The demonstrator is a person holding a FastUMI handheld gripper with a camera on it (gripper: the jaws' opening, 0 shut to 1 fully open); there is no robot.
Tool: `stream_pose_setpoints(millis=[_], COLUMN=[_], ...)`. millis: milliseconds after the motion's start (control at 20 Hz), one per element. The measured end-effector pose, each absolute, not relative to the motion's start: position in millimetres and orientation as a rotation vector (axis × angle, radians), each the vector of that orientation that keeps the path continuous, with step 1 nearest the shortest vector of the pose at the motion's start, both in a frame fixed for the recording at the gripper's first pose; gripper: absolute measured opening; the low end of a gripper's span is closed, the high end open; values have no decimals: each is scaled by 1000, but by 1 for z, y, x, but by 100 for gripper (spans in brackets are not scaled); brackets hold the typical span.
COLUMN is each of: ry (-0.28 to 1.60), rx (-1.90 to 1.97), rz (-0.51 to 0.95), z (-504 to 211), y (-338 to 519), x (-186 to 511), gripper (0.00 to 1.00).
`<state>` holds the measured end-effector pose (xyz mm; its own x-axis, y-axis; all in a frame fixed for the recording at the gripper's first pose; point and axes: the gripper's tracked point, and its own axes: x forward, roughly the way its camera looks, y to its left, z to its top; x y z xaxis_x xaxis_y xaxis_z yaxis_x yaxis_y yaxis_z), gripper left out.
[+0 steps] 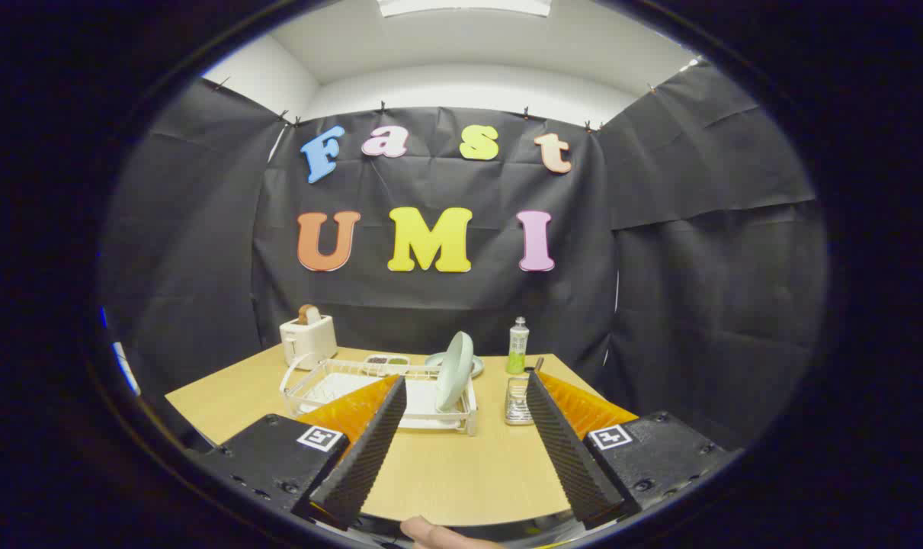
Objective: Take the plate from the dish rack, then take the spoon from the basket and place it into the plate.
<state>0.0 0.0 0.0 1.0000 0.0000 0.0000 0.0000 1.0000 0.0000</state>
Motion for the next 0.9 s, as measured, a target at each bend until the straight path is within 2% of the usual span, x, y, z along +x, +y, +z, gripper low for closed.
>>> stream_pose_setpoints(millis=[900], ry=[74], rx=[78], rz=[22], z=[-18], y=[-17], x=[25], gripper=[100])
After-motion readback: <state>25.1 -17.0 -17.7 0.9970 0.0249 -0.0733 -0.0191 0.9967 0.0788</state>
